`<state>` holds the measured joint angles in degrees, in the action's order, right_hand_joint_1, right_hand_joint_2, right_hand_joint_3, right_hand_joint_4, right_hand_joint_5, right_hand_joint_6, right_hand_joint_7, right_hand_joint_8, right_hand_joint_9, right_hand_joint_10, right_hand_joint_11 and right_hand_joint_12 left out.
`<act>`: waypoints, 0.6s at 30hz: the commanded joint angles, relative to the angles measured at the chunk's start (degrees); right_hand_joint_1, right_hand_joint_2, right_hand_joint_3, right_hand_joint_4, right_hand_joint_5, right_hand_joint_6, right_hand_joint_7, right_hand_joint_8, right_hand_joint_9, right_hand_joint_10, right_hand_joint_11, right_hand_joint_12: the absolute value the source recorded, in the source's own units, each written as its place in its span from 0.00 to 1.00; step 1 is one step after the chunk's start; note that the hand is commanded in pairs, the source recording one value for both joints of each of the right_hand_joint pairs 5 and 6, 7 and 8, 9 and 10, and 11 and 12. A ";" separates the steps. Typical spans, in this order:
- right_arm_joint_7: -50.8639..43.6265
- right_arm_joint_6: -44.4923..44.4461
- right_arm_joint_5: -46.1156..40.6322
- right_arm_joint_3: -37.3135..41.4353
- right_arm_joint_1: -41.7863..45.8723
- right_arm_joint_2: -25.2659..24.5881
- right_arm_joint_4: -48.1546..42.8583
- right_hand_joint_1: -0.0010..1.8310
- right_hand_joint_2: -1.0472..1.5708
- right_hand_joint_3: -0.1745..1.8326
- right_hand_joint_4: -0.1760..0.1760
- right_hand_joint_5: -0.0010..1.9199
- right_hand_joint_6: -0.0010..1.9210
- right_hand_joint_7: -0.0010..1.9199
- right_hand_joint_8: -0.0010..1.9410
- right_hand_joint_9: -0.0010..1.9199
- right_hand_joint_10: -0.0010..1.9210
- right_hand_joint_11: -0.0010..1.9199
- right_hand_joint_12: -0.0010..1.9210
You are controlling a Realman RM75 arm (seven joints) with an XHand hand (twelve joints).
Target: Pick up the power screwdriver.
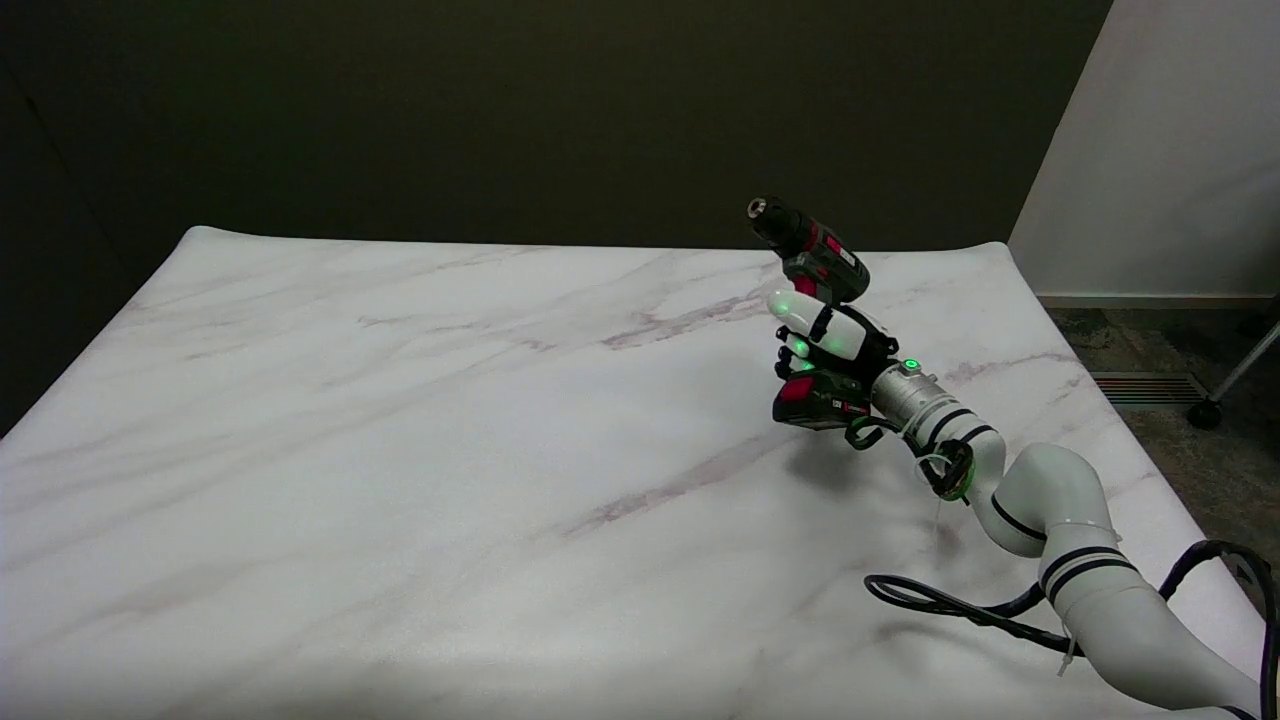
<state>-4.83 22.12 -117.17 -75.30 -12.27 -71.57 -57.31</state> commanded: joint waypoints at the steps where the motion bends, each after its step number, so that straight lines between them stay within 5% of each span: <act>1: 0.05 -1.45 -3.35 1.10 0.26 -0.65 -0.79 0.55 0.49 0.37 0.52 1.00 1.00 1.00 0.99 1.00 1.00 1.00 1.00; 6: 0.05 -0.90 -3.87 1.50 0.18 -0.73 -1.19 0.50 0.54 0.41 0.52 1.00 1.00 1.00 0.99 1.00 1.00 1.00 1.00; 18: 0.05 1.42 -8.11 3.01 0.59 -0.73 -2.63 0.31 0.85 0.60 0.54 1.00 1.00 1.00 0.99 1.00 1.00 1.00 1.00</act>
<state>-4.77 21.58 -121.49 -73.88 -12.07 -72.08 -58.30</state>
